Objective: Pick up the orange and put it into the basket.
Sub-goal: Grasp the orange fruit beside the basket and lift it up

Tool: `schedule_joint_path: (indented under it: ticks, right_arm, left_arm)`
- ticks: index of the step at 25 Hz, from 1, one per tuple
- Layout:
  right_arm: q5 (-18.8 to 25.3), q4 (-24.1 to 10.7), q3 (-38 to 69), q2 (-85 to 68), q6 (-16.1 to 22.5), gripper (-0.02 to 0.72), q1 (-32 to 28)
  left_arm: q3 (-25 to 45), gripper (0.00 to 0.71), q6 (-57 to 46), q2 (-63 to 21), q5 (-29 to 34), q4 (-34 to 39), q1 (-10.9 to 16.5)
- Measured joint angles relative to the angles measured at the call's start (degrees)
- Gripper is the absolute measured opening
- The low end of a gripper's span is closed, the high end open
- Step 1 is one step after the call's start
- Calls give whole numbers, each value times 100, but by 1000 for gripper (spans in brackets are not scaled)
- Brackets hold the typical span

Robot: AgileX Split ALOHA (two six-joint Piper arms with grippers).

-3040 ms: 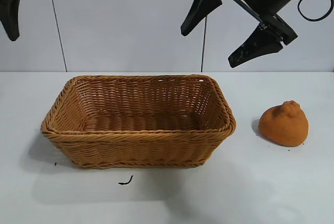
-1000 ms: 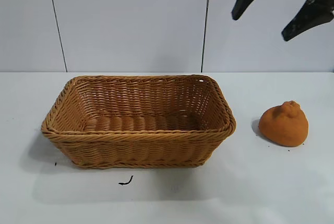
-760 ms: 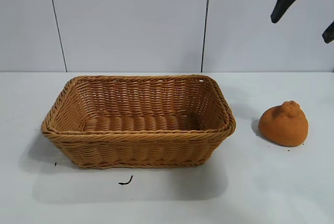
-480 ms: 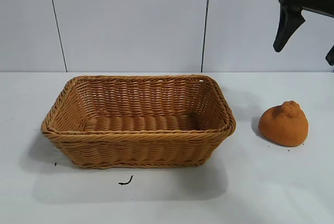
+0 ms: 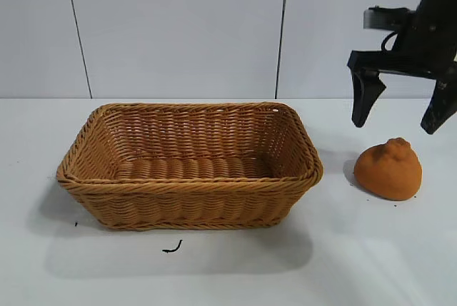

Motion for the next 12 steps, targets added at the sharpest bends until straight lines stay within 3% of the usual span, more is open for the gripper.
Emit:
schedule_joint_path:
  ticks: [3, 12]
  right_arm:
    - [-121, -163, 0, 332, 129, 696, 0]
    - [-481, -186, 0, 958, 220, 696, 0]
  left_arm:
    - [0, 692, 0, 0, 0, 0, 0]
    - [0, 692, 0, 0, 0, 0, 0]
